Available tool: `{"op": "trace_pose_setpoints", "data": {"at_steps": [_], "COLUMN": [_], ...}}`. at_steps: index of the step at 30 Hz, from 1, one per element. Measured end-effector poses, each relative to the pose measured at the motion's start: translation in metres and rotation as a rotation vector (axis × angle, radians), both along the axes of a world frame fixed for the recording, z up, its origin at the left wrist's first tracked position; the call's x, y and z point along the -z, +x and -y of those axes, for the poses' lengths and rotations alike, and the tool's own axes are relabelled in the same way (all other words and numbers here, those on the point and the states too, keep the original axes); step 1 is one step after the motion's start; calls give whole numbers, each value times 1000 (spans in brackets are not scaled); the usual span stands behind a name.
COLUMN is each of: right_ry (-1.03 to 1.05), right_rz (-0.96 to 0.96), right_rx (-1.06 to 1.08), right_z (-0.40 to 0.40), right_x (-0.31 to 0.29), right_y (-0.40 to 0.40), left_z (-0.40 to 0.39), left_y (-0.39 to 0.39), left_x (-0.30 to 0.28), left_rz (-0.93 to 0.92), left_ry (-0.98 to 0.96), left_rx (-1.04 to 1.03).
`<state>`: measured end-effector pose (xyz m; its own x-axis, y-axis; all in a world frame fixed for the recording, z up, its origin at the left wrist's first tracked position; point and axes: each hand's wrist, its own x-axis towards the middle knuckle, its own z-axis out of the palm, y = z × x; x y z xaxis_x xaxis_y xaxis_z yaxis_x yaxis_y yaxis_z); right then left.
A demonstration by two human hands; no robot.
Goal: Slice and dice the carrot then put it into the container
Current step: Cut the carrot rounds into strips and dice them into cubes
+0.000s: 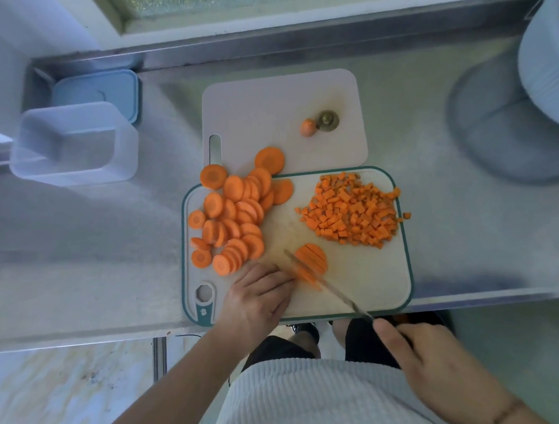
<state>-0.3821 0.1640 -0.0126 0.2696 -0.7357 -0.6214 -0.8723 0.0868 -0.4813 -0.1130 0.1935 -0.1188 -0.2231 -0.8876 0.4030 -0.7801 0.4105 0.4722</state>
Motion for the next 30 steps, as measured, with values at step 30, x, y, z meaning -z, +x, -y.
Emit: {"op": "trace_pose_setpoints", "data": {"at_steps": [30], "right_ry": [44], "right_rz": [85], "right_rx": [162], "right_z": [-8], "right_x": [-3], "right_y": [-16], "left_z": [18], "left_y": [-20], "left_x": [-2], "left_rz": [109], "left_ry": [20], "left_rx": [4]}}
